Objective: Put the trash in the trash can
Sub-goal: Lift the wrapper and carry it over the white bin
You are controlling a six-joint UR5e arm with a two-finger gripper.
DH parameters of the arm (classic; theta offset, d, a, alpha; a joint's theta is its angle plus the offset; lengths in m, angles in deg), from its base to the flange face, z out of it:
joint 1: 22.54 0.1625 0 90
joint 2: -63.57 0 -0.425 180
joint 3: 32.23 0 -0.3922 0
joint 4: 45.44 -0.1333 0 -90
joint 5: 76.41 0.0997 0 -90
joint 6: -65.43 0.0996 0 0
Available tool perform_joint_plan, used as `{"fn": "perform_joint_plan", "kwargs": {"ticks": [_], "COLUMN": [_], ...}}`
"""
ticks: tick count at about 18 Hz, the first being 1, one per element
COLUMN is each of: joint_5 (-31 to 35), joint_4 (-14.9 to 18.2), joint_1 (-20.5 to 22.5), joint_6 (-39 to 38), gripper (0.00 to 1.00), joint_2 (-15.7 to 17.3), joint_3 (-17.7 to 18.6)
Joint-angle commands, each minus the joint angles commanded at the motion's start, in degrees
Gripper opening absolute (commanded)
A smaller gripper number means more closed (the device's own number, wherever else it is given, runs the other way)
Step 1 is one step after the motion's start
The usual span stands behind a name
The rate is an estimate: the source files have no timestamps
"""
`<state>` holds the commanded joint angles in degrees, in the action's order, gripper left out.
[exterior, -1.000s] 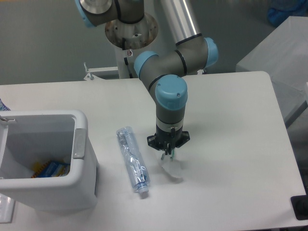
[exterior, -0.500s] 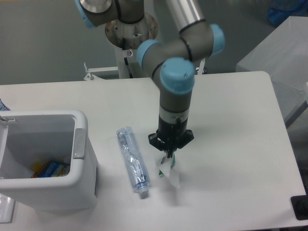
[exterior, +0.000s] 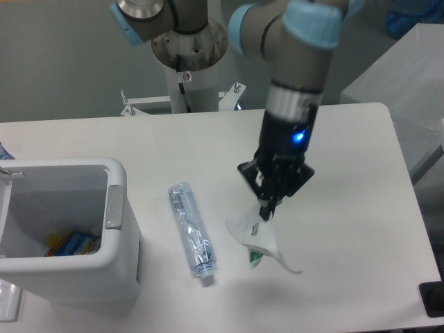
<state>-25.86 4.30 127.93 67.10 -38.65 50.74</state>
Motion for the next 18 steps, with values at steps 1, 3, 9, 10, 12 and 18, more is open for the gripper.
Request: {"fn": "perform_joint_plan", "kwargs": {"ticks": [1, 3, 9, 10, 12, 18], "joint_5": [-1.2, -3.1, -5.1, -6.2, -6.3, -5.6], "joint_4": [0.0, 0.1, 0.1, 0.1, 0.1, 0.0], "joint_1": [-0.3, -1.3, -8.5, -10.0, -12.7, -20.1], "joint_6": [-0.3, -0.5, -2.5, -3.2, -3.2, -2.9], "gripper": [0.0, 0.0, 0.0, 0.0, 0.0, 0.04], "joint_2": [0.3, 0.9, 3.2, 4.3, 3.9, 5.8], "joint_3": [-0.3, 0.1, 0.3, 0.4, 0.3, 5.7]}}
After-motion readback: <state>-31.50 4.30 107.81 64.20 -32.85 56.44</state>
